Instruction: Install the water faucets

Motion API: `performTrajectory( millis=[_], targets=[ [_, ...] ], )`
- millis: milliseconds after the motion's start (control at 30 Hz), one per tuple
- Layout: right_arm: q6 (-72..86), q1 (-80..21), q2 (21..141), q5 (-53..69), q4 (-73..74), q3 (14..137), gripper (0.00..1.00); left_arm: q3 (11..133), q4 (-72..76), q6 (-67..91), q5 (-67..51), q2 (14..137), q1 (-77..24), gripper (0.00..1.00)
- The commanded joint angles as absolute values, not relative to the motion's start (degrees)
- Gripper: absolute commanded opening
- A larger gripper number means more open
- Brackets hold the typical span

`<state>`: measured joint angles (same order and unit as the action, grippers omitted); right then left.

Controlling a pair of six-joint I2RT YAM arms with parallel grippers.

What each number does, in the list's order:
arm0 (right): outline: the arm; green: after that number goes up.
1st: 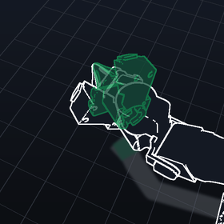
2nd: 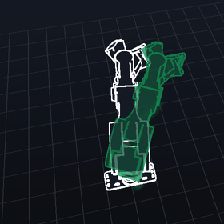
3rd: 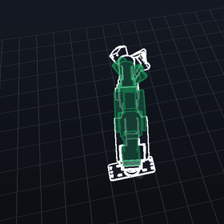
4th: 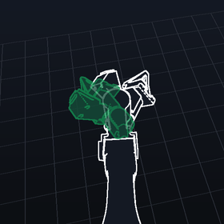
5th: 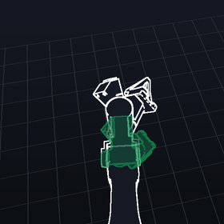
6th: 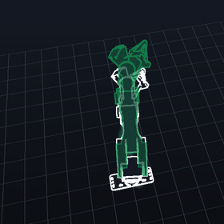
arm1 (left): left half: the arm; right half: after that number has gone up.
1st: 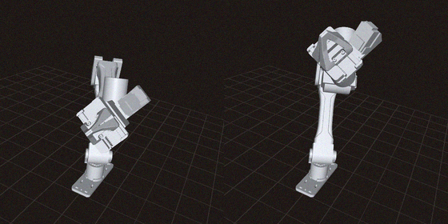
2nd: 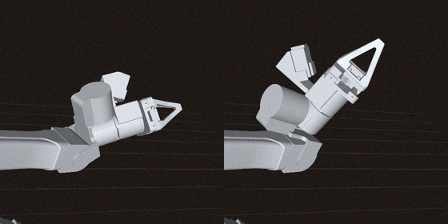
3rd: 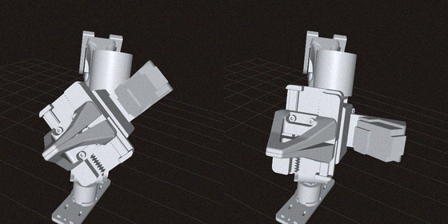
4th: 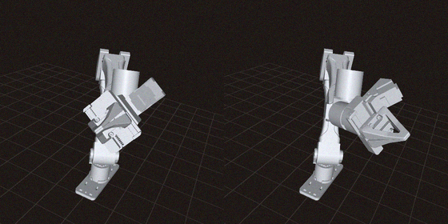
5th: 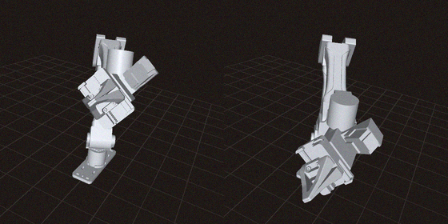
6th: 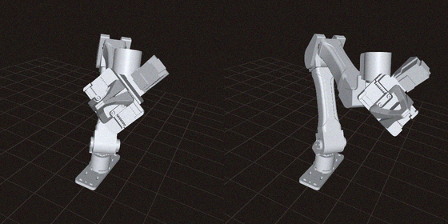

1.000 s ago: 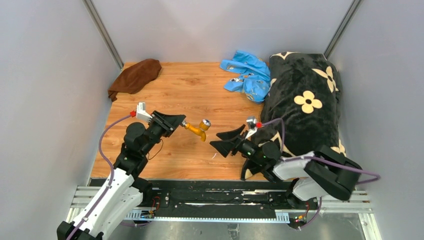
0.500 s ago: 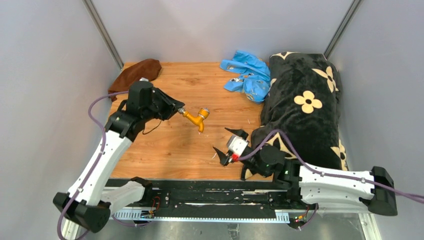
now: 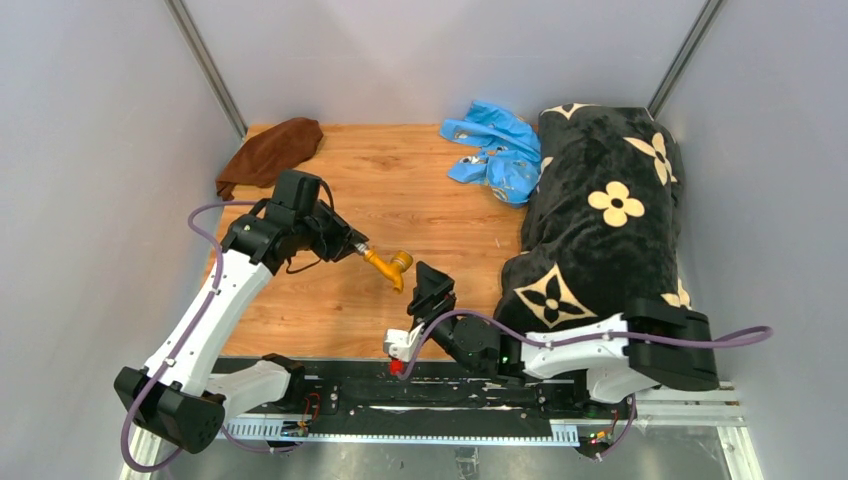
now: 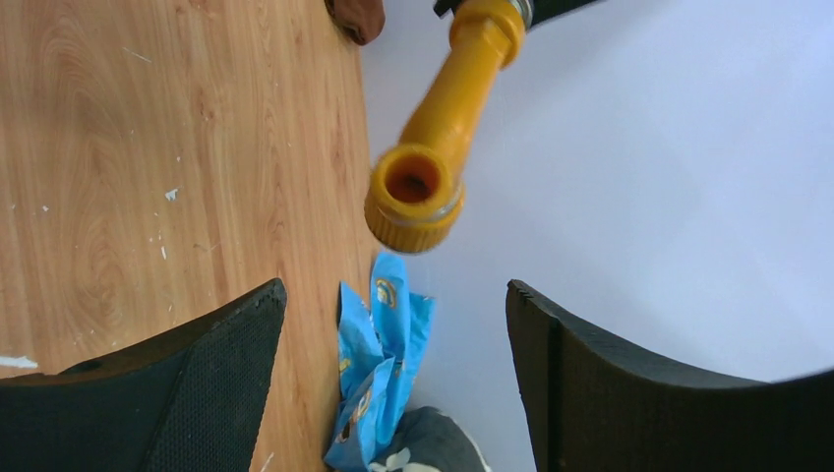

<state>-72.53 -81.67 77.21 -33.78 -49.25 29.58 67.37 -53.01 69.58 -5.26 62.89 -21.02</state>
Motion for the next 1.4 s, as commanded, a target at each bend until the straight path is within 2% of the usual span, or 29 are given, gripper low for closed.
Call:
performTrajectory(
  millis=[0, 167, 533, 567, 600, 633, 800, 933, 1067, 1267, 1367],
  targets=[
    [-79.5, -82.3, 83.7, -33.7, -63.6, 32.7, 0.81, 66.8, -52.8, 70.5, -7.1, 62.1, -20.8, 0.00],
    [-79.7, -81.1, 90.2, -32.8, -70.1, 35.4, 0.73, 66.2, -52.6, 70.0, -7.6, 61.6, -20.8, 0.00],
    [-71.5, -79.1, 93.9, -30.4, -70.9, 39.0, 0.31, 63.0, -48.8, 69.8, -10.0, 59.9, -20.8, 0.00],
    [-68.7, -78.7, 93.0, -29.3, -69.1, 38.9, 0.24, 62.5, -48.4, 69.9, -10.0, 59.6, -20.8, 0.00],
    [-64.8, -78.3, 91.9, -28.1, -67.6, 38.7, 0.09, 61.9, -47.5, 69.7, -10.3, 59.4, -20.9, 0.00],
    [-60.7, -77.9, 90.6, -26.9, -66.4, 38.4, 0.02, 61.1, -46.0, 69.5, -10.8, 58.9, -20.8, 0.00],
    [-37.7, -74.6, 83.2, -17.3, -59.8, 36.2, 0.01, 53.6, -33.2, 71.0, -13.5, 54.5, -20.8, 0.00],
    [-18.9, -70.9, 79.1, -11.5, -58.3, 35.0, 0.01, 42.5, -13.2, 75.1, -16.0, 48.2, -20.8, 0.00],
    [1.0, -65.9, 76.8, -6.3, -60.1, 32.5, 0.01, 32.2, 3.5, 78.3, -13.5, 40.4, -20.8, 0.00],
    [27.8, -55.9, 76.6, 5.7, -65.8, 28.9, 0.01, 27.6, 10.8, 74.4, -13.5, 36.2, -20.8, 0.00],
    [44.1, -49.7, 78.6, 16.5, -67.5, 29.3, 0.01, 26.1, 14.2, 73.3, -14.6, 35.7, -20.8, 0.00]
  ],
)
